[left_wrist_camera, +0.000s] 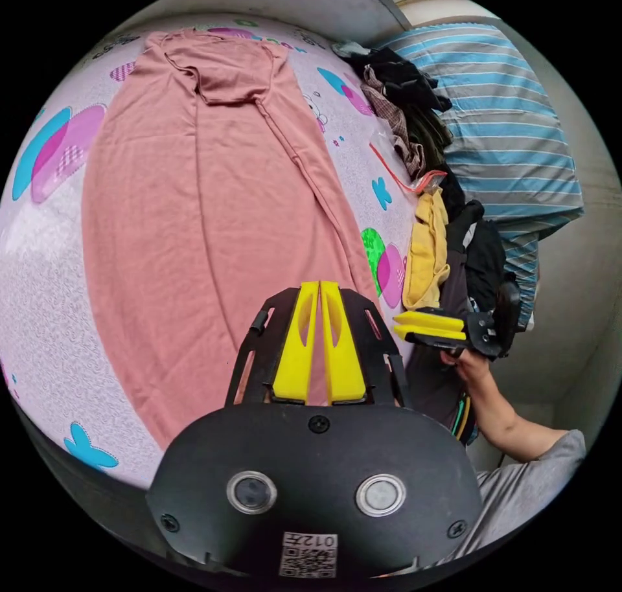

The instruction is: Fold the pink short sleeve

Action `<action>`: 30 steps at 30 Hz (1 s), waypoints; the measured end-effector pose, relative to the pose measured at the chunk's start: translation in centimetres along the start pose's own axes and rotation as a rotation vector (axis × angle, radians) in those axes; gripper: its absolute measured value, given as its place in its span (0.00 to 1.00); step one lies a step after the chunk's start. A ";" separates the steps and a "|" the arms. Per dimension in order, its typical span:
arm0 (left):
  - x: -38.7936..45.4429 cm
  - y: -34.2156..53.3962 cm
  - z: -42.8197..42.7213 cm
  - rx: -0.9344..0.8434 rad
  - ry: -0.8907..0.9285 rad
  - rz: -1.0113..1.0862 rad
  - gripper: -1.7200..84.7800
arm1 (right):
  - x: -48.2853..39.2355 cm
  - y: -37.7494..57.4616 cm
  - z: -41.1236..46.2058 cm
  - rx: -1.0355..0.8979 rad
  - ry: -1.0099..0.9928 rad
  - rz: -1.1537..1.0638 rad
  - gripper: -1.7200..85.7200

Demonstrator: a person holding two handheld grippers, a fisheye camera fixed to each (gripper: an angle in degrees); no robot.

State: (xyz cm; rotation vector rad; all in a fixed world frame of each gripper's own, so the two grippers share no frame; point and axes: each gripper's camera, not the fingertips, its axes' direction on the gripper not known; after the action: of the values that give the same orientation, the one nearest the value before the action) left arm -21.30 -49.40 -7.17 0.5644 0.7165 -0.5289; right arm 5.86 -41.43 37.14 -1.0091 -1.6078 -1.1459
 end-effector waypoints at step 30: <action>-8.5 -14.2 5.1 0.088 0.109 -0.348 0.05 | 2.5 10.2 -8.5 0.204 -0.194 -0.029 0.01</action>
State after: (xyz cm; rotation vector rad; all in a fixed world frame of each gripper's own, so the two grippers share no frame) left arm -33.22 -60.84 -2.04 0.5558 0.9056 -0.8611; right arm 16.48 -46.91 43.39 -0.9888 -1.8563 -0.9029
